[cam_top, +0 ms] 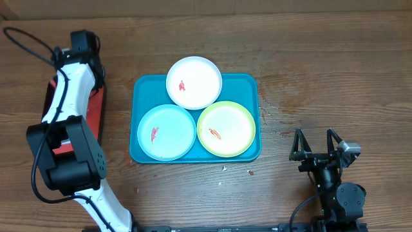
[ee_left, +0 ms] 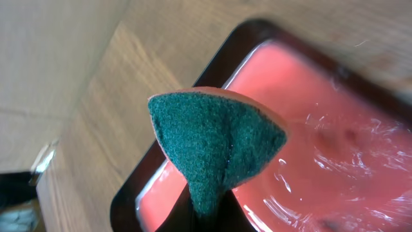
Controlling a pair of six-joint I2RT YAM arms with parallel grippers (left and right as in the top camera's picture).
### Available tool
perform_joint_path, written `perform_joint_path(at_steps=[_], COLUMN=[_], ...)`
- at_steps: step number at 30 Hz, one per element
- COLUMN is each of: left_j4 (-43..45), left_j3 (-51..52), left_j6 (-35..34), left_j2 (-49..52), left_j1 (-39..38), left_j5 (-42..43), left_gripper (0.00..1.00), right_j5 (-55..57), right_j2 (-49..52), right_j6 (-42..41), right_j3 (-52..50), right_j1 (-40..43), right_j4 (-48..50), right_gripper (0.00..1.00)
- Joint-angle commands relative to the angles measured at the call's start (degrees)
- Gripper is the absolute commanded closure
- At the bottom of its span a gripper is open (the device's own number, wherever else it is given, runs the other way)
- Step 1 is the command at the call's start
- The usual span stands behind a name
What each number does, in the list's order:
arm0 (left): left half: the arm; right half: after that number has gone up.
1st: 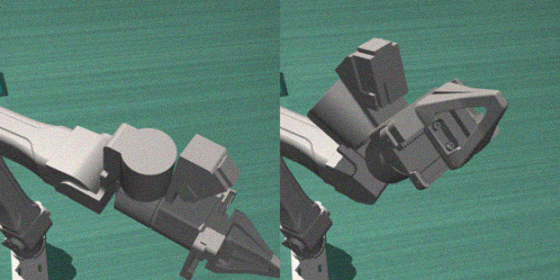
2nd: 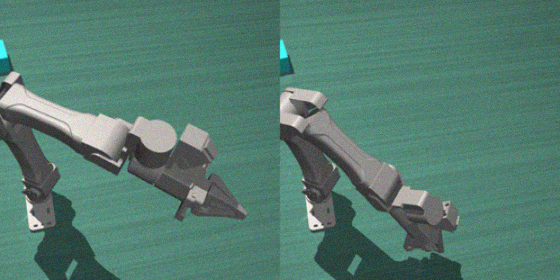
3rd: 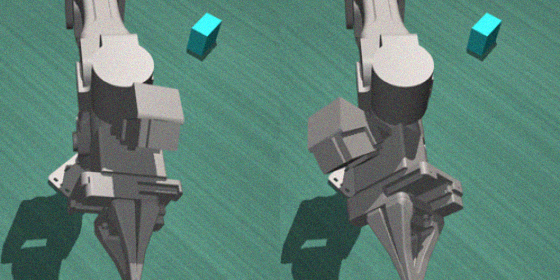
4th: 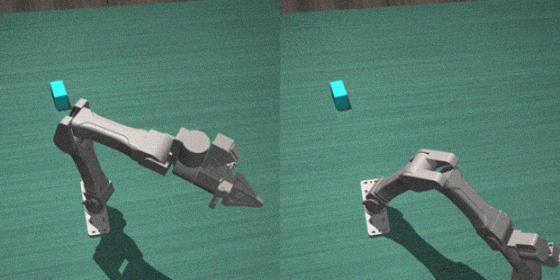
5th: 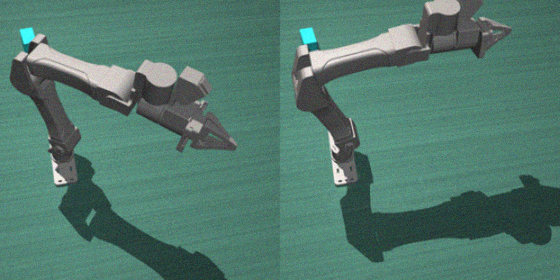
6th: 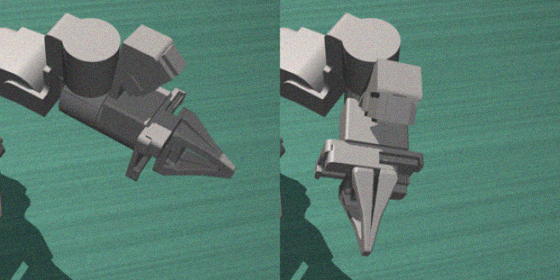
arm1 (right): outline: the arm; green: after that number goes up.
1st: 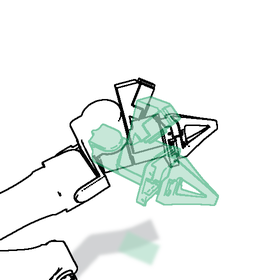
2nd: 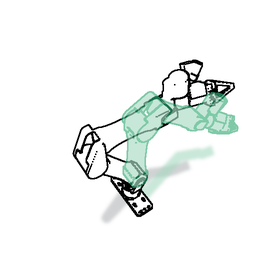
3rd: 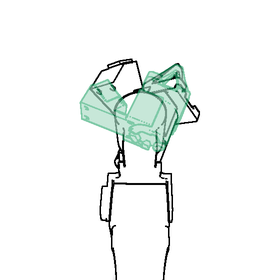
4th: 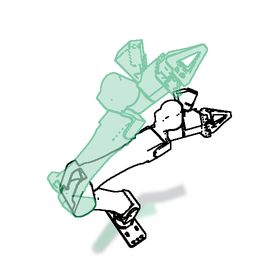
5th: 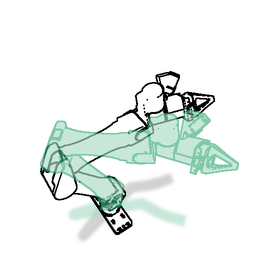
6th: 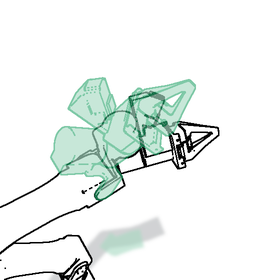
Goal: Clean dirty plates on tray and stack at the side
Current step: 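Lift the green sponge with the left gripper out of the red tray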
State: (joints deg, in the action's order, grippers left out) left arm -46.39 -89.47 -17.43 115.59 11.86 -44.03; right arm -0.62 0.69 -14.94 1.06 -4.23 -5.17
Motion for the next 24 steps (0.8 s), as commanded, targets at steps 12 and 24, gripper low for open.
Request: perform_joint_path(at_steps=[12, 24], left_j4=[2.29, 2.95], left_j3=[-0.31, 7.02], left_j6=[-5.64, -17.66], left_j2=[-4.85, -3.58], left_j1=[1.55, 2.36], left_j5=[-17.53, -4.31], left_gripper=[0.96, 0.96], right_j5=[0.55, 0.55], right_j2=[-0.52, -0.52], right_j6=[0.17, 0.17], right_j3=[-0.59, -0.59], right_j1=[-0.31, -0.31], right_j4=[0.35, 0.35], right_gripper=[0.00, 0.00])
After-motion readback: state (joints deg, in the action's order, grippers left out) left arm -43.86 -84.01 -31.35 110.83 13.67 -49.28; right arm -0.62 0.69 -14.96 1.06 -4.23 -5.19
